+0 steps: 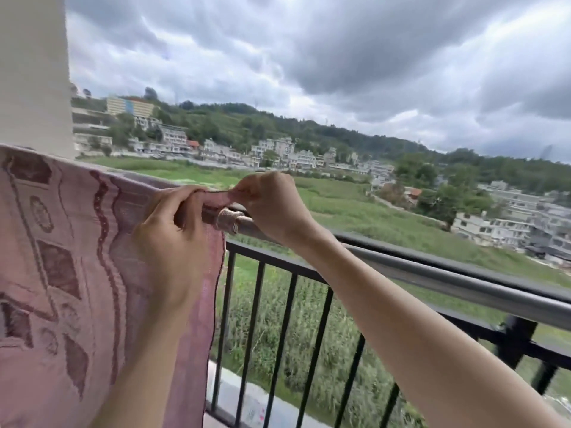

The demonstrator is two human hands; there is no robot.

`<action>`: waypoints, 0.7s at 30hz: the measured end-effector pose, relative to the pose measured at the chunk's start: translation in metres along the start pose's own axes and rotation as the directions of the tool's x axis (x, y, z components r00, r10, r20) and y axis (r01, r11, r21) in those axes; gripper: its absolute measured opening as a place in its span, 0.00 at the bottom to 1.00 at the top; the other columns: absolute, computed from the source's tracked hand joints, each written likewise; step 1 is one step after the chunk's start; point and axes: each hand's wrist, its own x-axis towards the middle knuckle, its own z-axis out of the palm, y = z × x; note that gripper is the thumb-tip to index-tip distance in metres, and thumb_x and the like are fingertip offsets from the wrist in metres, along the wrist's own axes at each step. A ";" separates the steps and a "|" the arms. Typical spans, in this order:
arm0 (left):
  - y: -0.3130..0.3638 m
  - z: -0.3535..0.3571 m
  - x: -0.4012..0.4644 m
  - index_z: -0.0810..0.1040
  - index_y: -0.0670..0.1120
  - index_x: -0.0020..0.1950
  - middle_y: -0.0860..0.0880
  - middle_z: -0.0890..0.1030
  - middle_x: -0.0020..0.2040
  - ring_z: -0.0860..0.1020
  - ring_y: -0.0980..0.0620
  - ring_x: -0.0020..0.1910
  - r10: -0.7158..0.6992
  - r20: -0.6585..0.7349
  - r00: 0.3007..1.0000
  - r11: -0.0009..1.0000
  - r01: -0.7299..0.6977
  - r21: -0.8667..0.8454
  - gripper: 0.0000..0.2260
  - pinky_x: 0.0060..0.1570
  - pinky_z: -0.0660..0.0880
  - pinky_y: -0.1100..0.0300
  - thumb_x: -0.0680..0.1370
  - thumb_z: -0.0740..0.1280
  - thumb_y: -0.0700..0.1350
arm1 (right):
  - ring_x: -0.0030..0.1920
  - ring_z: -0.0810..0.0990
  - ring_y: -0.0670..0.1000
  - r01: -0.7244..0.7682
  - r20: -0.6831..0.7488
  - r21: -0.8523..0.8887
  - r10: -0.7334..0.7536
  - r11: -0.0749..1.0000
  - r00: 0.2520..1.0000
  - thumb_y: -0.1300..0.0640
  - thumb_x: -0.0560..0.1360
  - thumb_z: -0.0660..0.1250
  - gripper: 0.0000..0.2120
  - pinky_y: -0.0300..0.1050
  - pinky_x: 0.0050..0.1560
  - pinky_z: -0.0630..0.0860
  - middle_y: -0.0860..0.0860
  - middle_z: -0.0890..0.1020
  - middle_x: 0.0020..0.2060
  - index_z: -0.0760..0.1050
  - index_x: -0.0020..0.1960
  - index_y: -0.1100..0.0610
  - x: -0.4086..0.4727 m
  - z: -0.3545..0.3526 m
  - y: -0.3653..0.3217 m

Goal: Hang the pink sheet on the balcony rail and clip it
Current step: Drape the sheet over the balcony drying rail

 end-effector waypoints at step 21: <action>0.231 0.097 -0.184 0.81 0.42 0.53 0.55 0.78 0.45 0.76 0.60 0.42 0.095 0.350 0.932 0.995 -0.075 -0.068 0.08 0.46 0.69 0.78 0.75 0.67 0.40 | 0.42 0.77 0.53 -0.068 0.005 -0.304 0.073 0.950 0.997 0.66 0.76 0.60 0.05 0.42 0.39 0.71 0.52 0.76 0.47 0.74 0.47 0.59 -0.184 -0.249 0.099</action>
